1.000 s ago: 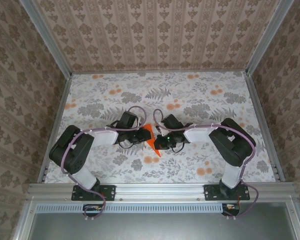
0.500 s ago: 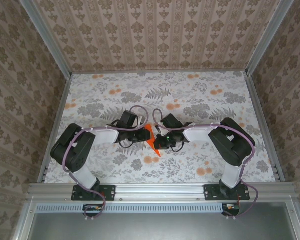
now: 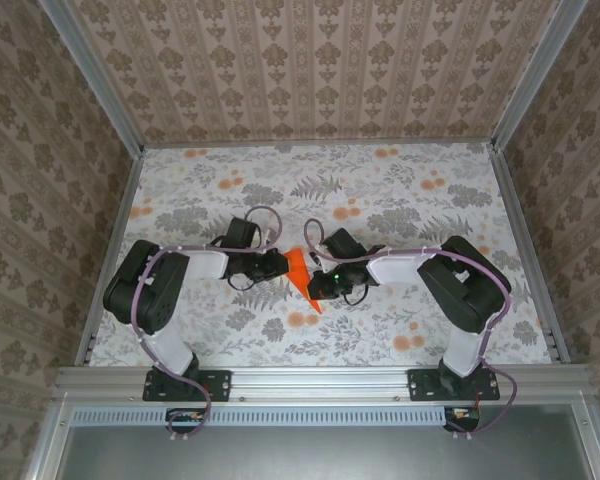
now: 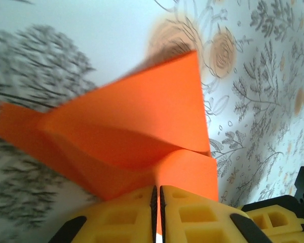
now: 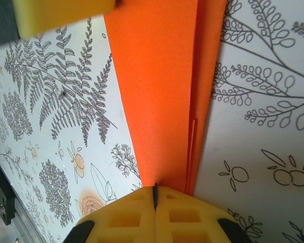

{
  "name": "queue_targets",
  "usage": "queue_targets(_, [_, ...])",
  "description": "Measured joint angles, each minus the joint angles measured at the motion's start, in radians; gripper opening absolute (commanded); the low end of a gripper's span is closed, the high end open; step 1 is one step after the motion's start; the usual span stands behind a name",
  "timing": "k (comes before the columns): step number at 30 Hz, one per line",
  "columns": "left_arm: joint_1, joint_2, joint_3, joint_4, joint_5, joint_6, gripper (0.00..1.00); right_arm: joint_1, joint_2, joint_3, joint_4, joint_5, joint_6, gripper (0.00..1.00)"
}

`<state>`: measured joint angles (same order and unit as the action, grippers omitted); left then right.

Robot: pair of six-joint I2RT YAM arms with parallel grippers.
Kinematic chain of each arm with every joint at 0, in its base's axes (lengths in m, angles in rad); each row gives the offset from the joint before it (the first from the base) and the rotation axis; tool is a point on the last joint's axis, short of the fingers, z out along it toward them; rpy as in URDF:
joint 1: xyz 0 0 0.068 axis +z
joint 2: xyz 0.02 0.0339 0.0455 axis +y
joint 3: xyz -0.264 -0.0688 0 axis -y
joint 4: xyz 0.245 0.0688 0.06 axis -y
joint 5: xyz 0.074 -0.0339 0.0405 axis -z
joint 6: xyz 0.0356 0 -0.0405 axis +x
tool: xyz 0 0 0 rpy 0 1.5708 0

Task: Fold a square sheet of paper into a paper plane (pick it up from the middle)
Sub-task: Fold the wing for the fifth time at the center of the table.

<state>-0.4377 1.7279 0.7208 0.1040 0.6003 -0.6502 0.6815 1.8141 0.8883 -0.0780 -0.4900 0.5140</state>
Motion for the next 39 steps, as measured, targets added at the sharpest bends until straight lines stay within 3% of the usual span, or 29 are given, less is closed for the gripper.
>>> queue_targets(9, [0.166, 0.021, -0.013, 0.049, 0.083, -0.006, 0.12, 0.0, -0.001, -0.005, 0.01, -0.005, -0.003, 0.01])
queue_targets(18, [0.222, -0.016, 0.011, -0.004, -0.014, 0.053, 0.12, 0.0, -0.001, -0.006, 0.013, -0.008, -0.003, 0.01])
queue_targets(24, [0.112, -0.156, -0.048, 0.01, -0.059, 0.051, 0.1, 0.001, -0.001, -0.006, 0.013, -0.008, -0.003, 0.01])
queue_targets(31, [-0.08, -0.13, -0.061, 0.097, -0.063, 0.028, 0.07, 0.003, -0.001, -0.006, 0.013, -0.009, -0.003, 0.01])
queue_targets(39, [-0.091, -0.01, -0.039, 0.13, -0.082, 0.015, 0.05, 0.004, -0.001, -0.006, 0.014, -0.009, -0.002, 0.01])
